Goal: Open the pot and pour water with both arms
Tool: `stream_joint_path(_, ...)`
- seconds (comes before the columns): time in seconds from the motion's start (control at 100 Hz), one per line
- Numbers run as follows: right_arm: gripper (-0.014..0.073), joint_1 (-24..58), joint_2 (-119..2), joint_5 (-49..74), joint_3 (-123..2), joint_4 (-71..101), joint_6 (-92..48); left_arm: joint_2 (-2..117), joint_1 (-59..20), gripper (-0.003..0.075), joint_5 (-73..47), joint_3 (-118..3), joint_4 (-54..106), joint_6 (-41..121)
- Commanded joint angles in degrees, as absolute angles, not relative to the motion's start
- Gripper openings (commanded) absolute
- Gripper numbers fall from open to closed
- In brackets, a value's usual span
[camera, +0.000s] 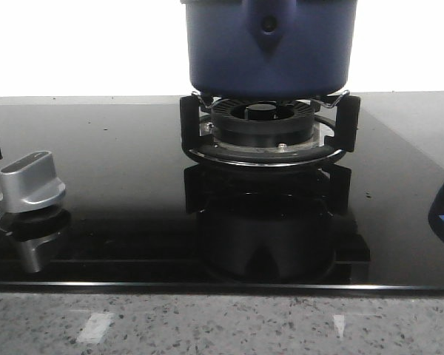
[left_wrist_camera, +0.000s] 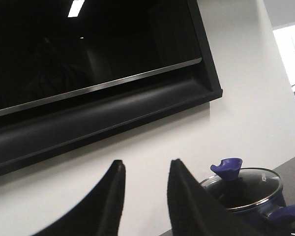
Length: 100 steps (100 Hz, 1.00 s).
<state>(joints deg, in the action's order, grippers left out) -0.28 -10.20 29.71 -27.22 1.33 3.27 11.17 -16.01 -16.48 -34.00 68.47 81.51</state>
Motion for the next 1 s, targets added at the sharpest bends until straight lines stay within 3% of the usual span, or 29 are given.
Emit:
stream_joint_path(0.0,-0.0068,-0.2,-9.2,23.6,-27.8,0.0,2.6,11.1,-15.9,0.0099,-15.0,-34.0,69.8,80.6)
stream_joint_path(0.18,-0.0068,-0.2,-8.9,24.7,-27.8,0.3,2.6,11.1,-18.7,-0.0021,-14.8,-31.5,69.8,80.6)
stream_joint_path(0.99,-0.0068,-0.3,-8.9,24.7,-27.8,0.3,2.6,11.1,-21.4,-0.002,-13.9,-30.3,69.9,80.6)
